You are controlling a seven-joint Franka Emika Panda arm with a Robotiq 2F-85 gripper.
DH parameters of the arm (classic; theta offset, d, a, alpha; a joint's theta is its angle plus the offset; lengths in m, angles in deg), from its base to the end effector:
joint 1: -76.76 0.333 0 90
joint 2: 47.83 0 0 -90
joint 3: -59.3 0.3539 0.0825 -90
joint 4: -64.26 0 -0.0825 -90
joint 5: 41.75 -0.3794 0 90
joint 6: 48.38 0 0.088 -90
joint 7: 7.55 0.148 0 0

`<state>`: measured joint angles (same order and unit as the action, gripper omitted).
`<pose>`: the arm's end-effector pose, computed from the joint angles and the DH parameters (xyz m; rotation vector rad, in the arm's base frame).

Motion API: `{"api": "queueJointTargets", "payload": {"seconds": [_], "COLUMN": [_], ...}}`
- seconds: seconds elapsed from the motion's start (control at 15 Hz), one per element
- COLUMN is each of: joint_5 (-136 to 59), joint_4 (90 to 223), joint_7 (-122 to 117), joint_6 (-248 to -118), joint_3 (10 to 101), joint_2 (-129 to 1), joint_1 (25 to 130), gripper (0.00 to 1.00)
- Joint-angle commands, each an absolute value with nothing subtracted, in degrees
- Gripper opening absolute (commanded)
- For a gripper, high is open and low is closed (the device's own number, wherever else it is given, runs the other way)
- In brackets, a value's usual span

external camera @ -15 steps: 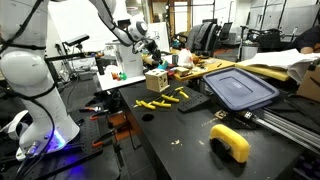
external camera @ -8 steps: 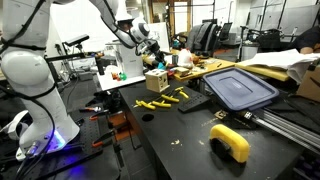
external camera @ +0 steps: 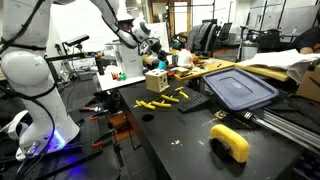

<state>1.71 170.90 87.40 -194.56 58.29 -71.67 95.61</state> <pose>0.6557 0.2053 0.3232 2.7445 -1.0946 0.8538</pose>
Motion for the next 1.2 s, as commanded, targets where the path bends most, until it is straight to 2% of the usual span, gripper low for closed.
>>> {"api": "queueJointTargets", "payload": {"seconds": [0.0, 0.53, 1.13], "joint_5": [4.39, 3.45, 10.51], "joint_4": [170.72, 170.67, 178.62], "joint_7": [88.7, 87.07, 94.28], "joint_6": [-193.36, -193.34, -195.89], "joint_3": [57.41, 58.01, 58.46], "joint_2": [-72.11, -73.33, -72.16], "joint_1": [96.32, 95.43, 97.77], "gripper": [0.02, 0.02, 0.02]}}
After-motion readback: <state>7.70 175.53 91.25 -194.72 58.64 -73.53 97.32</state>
